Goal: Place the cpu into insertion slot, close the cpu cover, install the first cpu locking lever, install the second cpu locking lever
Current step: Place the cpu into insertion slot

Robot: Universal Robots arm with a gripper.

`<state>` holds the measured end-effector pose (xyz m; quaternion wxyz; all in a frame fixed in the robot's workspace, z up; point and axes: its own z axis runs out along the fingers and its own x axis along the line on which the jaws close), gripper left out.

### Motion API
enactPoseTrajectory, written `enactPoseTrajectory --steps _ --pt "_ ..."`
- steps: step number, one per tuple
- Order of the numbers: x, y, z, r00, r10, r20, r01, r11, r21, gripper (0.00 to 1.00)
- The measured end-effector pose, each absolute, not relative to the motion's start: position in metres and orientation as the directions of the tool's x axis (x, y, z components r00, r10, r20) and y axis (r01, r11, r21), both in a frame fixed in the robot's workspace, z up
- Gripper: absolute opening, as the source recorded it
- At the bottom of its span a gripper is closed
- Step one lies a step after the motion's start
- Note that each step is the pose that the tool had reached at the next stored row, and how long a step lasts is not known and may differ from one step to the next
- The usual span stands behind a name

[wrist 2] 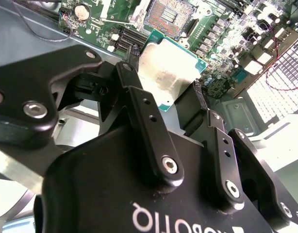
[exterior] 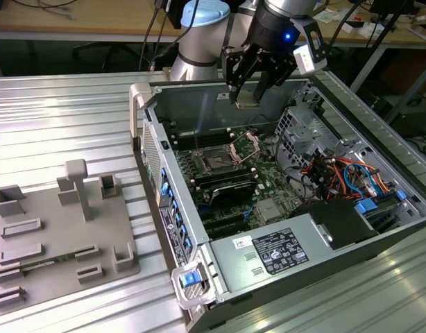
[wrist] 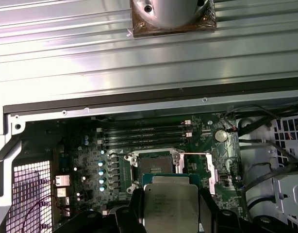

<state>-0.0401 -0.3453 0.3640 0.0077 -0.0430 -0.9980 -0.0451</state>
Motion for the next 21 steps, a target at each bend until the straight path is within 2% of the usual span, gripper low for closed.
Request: enactPoseTrajectory --steps 21 --pt "-0.0401 -0.3453 0.3640 -0.994 0.105 0.019 0.106 0.990 0.089 0.55"
